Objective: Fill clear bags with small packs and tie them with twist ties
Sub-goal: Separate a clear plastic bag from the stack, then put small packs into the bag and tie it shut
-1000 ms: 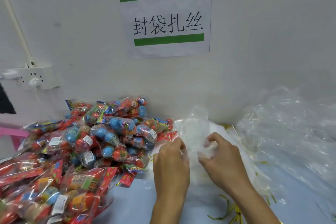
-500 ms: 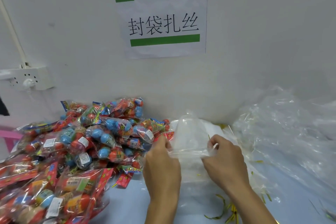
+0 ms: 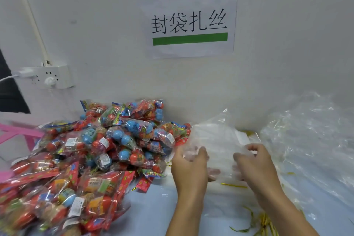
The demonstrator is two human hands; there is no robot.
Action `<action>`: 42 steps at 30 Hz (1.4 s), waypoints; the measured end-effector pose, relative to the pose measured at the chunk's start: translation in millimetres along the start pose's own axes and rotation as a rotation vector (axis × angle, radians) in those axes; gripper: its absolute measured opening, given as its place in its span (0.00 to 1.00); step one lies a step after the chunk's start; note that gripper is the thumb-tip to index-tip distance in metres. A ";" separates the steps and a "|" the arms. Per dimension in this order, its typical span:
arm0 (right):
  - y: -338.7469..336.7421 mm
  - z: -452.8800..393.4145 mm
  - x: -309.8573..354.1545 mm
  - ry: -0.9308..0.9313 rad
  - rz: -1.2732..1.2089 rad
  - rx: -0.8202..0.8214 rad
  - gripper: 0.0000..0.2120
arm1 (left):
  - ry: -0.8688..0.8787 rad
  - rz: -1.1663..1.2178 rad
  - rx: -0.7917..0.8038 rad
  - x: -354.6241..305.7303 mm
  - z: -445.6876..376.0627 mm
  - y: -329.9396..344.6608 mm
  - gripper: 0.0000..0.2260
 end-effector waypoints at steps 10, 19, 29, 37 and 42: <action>-16.8 -3.8 28.4 -0.392 0.116 0.026 0.26 | 0.037 -0.046 0.069 16.4 -17.4 4.4 0.14; -11.0 16.5 56.3 -0.715 -0.003 -0.040 0.24 | 0.230 -0.087 0.240 4.4 -11.0 14.1 0.28; 4.3 0.6 16.0 -0.559 0.575 0.033 0.23 | 0.701 -0.261 -0.042 -75.1 -36.1 -39.6 0.13; -8.4 8.1 38.8 -0.598 0.320 -0.071 0.32 | 0.547 -0.652 -0.074 -51.3 -69.1 -50.3 0.31; -9.7 10.1 43.7 -0.619 0.257 -0.092 0.32 | 0.644 -0.625 -0.280 -63.2 -70.0 -54.2 0.16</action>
Point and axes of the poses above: each hand's wrist, its own z-axis away from the middle knuckle, its own y-axis out of the palm, x = y × z, the point moved 7 cm from there along -z, towards the middle knuckle, and after that the axes turned 15 degrees about -x, right-handed, at the moved point
